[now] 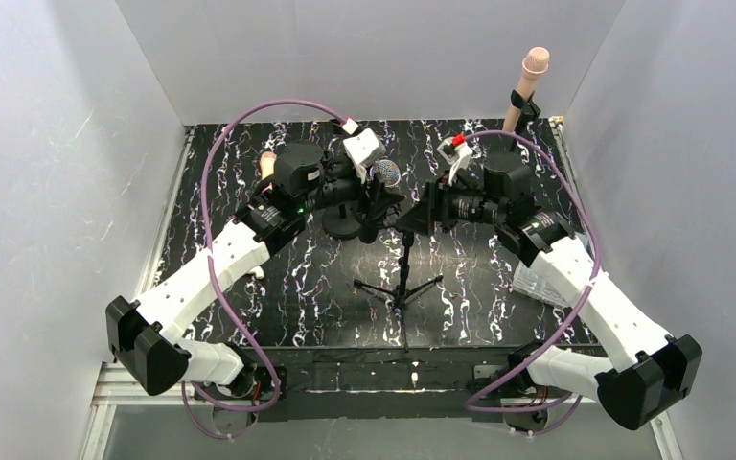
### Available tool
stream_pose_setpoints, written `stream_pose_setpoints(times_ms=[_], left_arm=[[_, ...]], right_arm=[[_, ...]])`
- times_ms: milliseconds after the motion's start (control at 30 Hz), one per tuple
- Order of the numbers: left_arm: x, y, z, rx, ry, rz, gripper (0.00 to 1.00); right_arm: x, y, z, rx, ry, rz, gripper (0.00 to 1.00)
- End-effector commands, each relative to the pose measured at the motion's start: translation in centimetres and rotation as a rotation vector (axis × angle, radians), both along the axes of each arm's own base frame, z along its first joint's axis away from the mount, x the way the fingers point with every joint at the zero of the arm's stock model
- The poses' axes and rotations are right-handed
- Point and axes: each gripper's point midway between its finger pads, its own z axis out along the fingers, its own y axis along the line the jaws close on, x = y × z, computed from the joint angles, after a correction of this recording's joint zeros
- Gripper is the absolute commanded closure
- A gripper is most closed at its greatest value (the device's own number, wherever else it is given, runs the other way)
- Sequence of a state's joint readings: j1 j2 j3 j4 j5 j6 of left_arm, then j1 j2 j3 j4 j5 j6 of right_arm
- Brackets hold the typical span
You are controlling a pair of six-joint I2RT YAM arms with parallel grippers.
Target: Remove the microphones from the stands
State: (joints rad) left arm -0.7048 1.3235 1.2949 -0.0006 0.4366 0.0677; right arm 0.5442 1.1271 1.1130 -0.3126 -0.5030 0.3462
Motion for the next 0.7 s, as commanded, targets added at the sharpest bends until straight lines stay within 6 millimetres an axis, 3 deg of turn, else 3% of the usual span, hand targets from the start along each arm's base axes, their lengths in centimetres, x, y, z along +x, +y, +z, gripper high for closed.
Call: stream_pose_setpoints(times_ms=[0, 267, 667], left_arm=[[-1.9, 0.2, 2.5, -0.05, -0.069, -0.063, 1.0], [-2.1, 0.2, 2.4, -0.051, -0.069, -0.075, 1.0], [-2.7, -0.2, 2.5, -0.06, -0.072, -0.115, 1.0]], right_arm=[[-1.7, 1.1, 2.3, 0.142, 0.035, 0.15, 0.34], [-3.2, 2.0, 2.2, 0.183, 0.097, 0.275, 0.35], [-4.4, 2.0, 0.4, 0.2, 0.176, 0.321, 0.5]])
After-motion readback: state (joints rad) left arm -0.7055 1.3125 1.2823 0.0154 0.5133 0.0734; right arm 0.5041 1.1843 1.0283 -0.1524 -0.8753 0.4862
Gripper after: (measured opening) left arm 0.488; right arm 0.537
